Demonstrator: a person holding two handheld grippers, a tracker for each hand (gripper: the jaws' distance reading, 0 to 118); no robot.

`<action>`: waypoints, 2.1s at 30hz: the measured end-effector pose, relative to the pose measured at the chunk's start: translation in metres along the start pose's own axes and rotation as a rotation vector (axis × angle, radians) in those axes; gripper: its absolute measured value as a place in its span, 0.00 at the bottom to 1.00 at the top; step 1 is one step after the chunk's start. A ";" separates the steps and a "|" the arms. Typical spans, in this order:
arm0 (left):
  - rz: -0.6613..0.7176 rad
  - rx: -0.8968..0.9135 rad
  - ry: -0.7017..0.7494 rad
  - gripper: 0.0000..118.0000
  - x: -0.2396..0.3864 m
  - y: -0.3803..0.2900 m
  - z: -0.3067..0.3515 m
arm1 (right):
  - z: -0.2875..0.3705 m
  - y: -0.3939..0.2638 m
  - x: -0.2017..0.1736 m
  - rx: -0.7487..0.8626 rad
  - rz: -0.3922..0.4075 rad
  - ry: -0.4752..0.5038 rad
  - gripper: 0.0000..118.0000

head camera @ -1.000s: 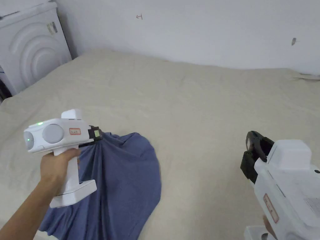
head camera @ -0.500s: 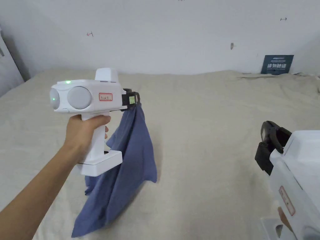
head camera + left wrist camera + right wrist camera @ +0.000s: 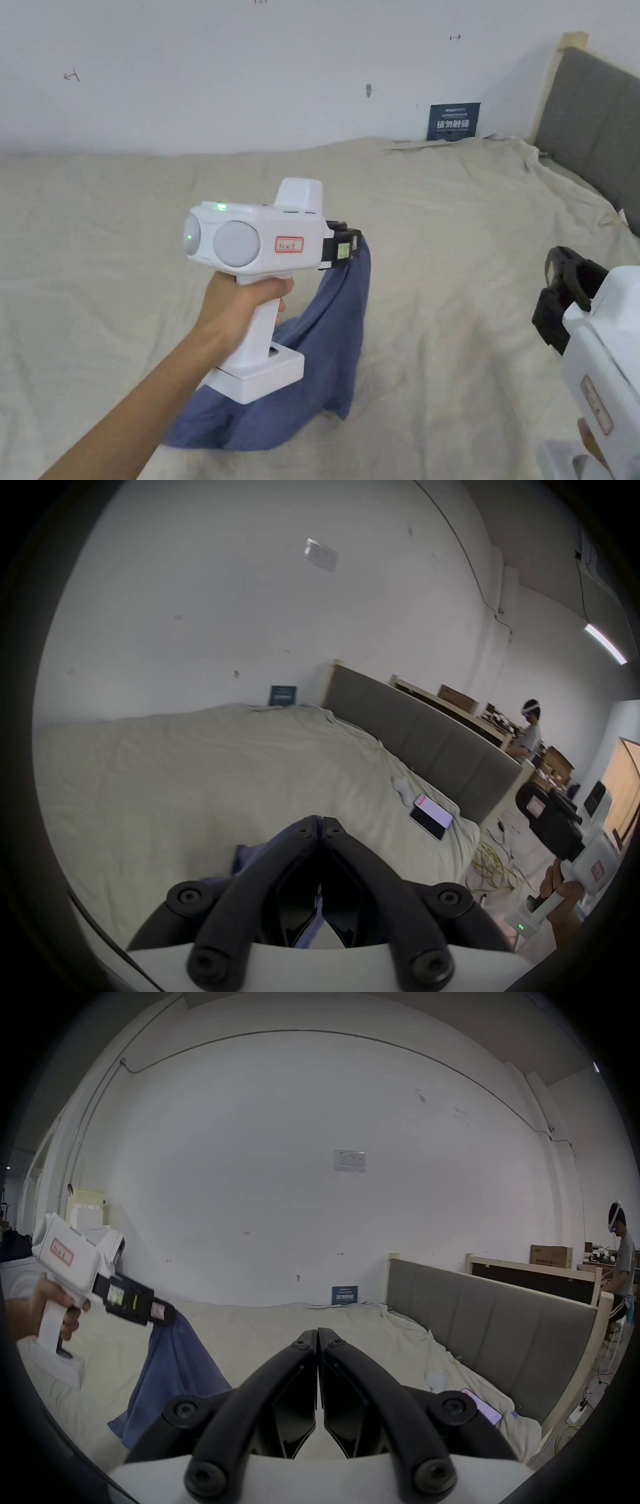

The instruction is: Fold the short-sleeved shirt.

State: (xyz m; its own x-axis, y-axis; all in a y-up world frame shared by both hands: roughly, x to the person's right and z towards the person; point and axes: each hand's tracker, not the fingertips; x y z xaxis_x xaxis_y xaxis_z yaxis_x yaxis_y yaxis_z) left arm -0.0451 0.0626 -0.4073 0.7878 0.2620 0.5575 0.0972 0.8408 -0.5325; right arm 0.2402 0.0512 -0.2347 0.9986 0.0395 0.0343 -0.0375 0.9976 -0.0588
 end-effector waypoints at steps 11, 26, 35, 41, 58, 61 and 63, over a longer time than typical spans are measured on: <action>-0.008 -0.416 0.166 0.00 -0.023 -0.112 -0.115 | -0.002 -0.019 0.006 -0.050 -0.017 -0.013 0.00; -0.017 -0.456 0.309 1.00 -0.037 -0.131 -0.107 | -0.002 -0.017 0.000 -0.059 -0.008 0.007 0.00; 0.067 -0.050 0.268 1.00 -0.035 -0.091 0.000 | 0.002 -0.003 -0.009 -0.016 -0.006 0.026 0.00; 0.047 0.187 0.411 1.00 -0.031 -0.087 0.071 | 0.003 0.002 -0.016 0.006 -0.005 0.040 0.00; -0.114 0.509 0.752 0.29 -0.030 -0.153 0.144 | 0.004 -0.013 -0.038 0.034 0.013 0.058 0.00; -0.115 0.500 0.736 0.06 -0.032 -0.156 0.145 | 0.004 -0.016 -0.041 0.036 0.018 0.055 0.00; -0.104 0.496 0.733 0.00 -0.032 -0.158 0.145 | 0.003 -0.017 -0.042 0.033 0.016 0.057 0.00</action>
State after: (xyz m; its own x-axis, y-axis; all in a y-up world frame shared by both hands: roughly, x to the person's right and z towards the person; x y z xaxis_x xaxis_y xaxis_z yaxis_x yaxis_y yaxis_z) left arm -0.1744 -0.0096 -0.2486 0.9973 -0.0533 -0.0501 0.0497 0.9963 -0.0705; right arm 0.1986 0.0331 -0.2317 0.9983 0.0535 -0.0231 -0.0541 0.9982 -0.0264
